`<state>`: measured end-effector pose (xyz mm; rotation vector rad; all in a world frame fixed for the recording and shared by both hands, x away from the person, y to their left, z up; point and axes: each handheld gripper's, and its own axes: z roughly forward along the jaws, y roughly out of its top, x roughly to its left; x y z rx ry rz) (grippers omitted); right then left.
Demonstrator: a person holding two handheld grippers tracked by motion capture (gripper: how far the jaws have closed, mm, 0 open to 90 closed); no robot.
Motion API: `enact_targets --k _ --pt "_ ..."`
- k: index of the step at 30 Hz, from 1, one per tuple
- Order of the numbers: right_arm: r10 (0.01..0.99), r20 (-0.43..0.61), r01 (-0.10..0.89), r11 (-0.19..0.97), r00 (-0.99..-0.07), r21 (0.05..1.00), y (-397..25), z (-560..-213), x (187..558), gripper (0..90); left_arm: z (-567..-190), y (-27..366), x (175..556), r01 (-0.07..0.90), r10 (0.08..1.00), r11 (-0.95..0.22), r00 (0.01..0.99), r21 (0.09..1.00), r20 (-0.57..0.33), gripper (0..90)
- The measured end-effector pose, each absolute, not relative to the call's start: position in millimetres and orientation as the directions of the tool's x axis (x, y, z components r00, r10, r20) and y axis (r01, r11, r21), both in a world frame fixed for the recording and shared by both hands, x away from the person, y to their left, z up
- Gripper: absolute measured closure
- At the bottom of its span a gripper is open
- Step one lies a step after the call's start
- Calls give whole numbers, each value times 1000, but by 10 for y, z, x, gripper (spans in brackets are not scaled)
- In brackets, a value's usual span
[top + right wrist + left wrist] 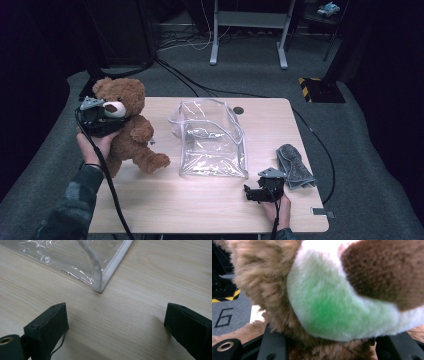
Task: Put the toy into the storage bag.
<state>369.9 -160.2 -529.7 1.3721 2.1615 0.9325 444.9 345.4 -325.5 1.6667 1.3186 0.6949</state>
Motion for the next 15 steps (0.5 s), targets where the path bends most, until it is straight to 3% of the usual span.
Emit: enact_targets --k 15 --pt "903 5 626 293 -430 723 -1602 -5297 3699 44 -2881 3428 4683 427 963 -79 267 901 -41 475"
